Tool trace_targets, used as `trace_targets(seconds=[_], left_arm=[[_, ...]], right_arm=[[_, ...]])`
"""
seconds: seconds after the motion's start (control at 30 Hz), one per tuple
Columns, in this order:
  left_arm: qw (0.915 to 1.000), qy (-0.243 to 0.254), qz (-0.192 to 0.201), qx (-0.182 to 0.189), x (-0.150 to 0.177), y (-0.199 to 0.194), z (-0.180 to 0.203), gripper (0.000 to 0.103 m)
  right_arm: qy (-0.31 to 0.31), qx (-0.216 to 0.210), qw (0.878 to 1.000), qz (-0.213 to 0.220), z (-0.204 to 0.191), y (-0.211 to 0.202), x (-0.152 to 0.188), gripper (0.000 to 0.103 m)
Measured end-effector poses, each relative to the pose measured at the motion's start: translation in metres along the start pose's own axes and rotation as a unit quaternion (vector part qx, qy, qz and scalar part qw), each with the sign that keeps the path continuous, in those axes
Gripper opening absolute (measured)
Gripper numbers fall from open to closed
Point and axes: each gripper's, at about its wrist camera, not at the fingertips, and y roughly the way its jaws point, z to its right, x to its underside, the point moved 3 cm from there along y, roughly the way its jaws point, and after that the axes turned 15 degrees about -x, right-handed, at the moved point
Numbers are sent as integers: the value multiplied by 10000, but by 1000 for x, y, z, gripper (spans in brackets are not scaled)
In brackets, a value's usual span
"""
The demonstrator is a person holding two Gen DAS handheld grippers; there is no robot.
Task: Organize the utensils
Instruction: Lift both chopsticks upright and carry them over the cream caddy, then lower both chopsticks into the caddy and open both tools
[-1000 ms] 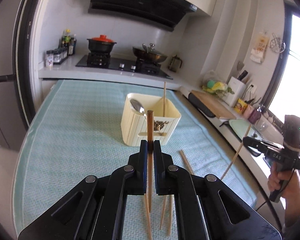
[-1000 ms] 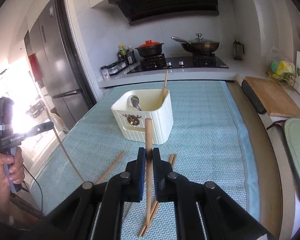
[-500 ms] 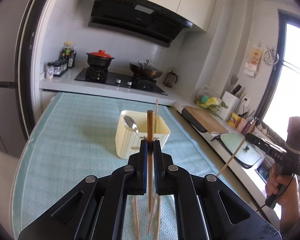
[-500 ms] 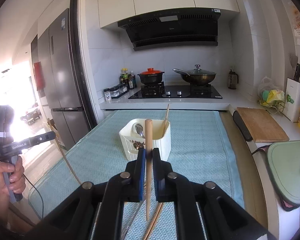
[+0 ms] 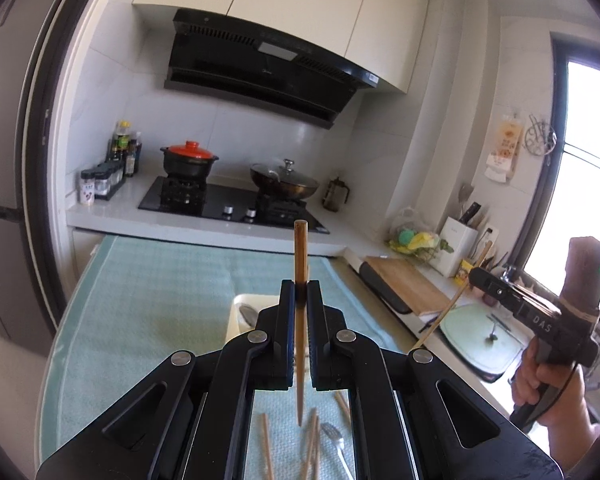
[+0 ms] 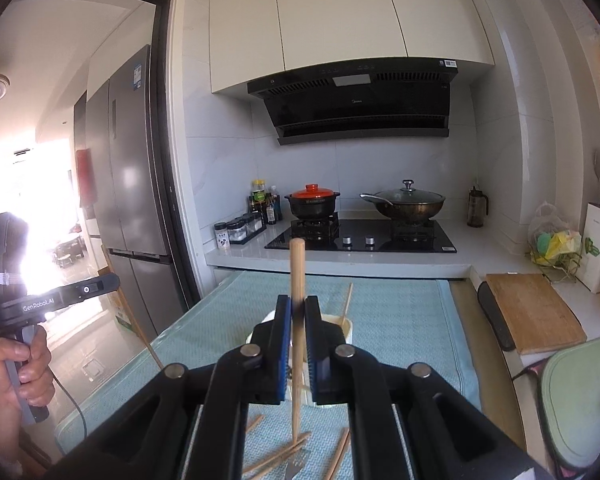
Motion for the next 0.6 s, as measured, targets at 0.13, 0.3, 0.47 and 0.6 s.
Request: trace_targets(seconds=[0.13,0.3,0.47,0.6], left_arm=[[9998,28,103,-156,-30,28,7,3],[9991,31,204,-368,-52,70,16,3],[9987,62,-121,-494,-44,121,22,3],[9965,111,-607,-559,-22,161,23,3]], right_arm=[[14,15,9998,178,11,27,-28,7],[17,108,9992,382,26,62,-52,7],[-44,156,9997,160,39,107,-45,7],[98,127,9992,-365,53,150,-23,7]])
